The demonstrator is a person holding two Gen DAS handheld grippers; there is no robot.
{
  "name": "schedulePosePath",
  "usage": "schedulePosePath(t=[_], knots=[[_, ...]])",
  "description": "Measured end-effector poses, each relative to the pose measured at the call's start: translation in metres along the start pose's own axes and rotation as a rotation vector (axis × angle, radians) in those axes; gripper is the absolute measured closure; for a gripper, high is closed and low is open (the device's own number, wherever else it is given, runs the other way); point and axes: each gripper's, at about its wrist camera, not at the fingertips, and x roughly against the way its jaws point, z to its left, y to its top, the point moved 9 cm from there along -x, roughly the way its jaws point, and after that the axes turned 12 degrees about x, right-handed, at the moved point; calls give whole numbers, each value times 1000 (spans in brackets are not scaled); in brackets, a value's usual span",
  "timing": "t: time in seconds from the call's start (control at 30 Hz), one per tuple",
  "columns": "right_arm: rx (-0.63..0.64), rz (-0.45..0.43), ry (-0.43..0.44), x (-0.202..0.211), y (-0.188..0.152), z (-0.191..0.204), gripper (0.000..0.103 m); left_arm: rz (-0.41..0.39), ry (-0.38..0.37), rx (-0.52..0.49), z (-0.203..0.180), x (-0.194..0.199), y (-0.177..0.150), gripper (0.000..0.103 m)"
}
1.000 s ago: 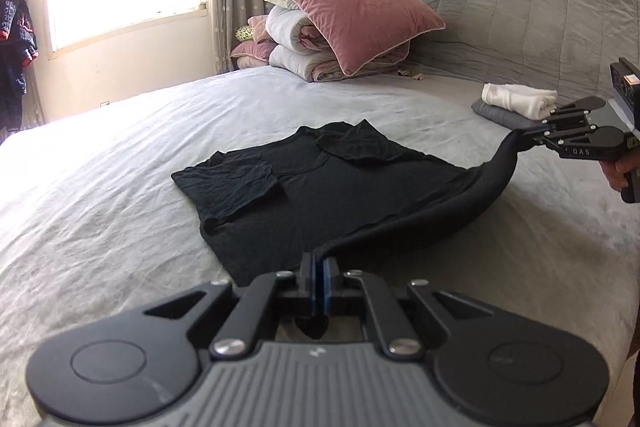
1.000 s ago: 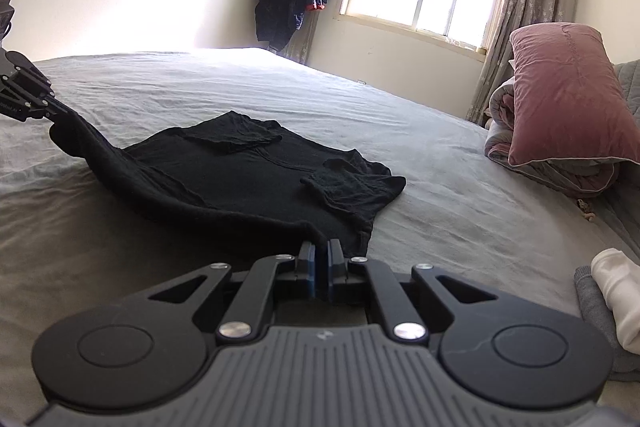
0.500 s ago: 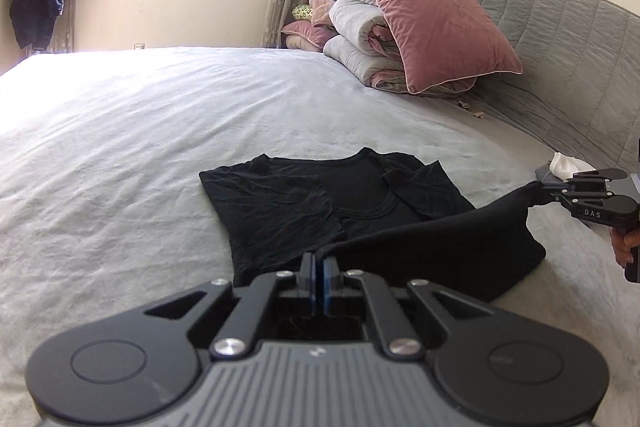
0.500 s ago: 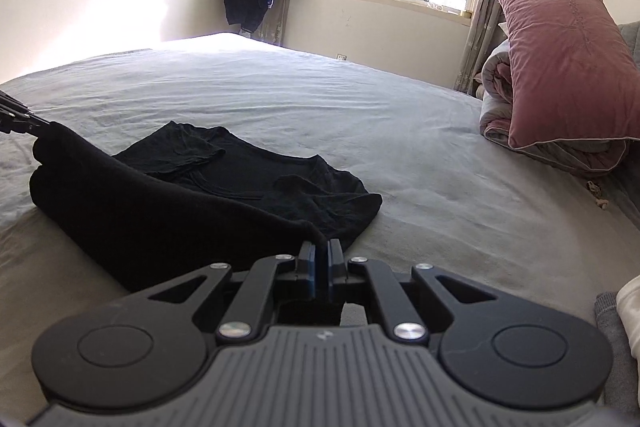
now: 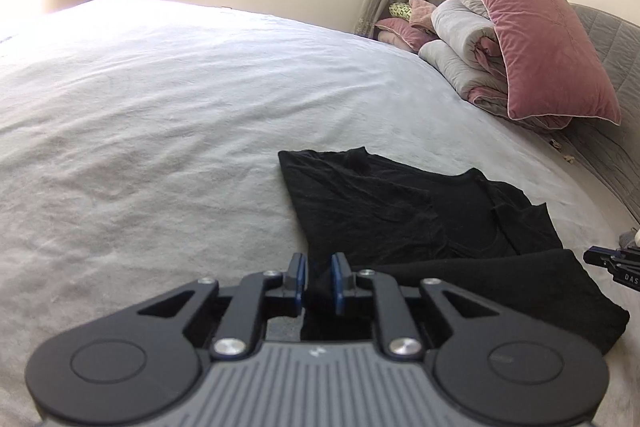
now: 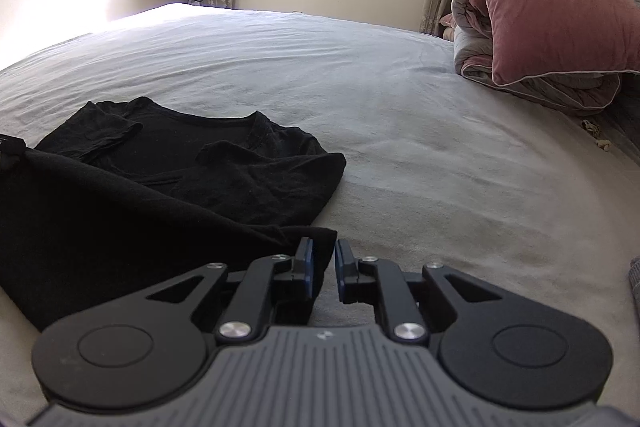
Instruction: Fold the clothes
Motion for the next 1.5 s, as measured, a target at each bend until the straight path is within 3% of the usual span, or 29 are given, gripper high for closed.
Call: schedulePosePath(t=[0.13,0.23,0.47,0.53,0.57,0.63,0.8,0.97,1.07,1.3,1.5], knots=[[-39,-32,-11,7,4,-7,70,-79,9,-89,-14,17,3,75],[-48,-56,8,13,7,-4,70,-119,-32,-163,-31,26,0,68],[15,-53,90,6,13,40,70,-33,12,-249,-36,0,-27,68],[31,-8,59,-6,3,37,70,-33,104,-244,-16,-6,-26,68],[39,16,34,-11,-2,34,70,-38,125,-234,-8,-5,-24,64],[12,37,3,-12,-8,23,61,-19,113,-164,3,4,-19,61],[-94,23,-23,18,-10,-6,58,29,114,-139,3,36,-19,60],[-237,33,44,52,-24,-14,55,66,75,-32,-2,70,-31,35],[-320,38,98,73,-36,-6,53,96,33,57,-5,89,-41,26],[-491,39,233,101,-60,19,53,165,-62,301,-3,108,-76,25],[-699,29,298,98,-75,32,53,170,-64,410,-8,92,-106,31]])
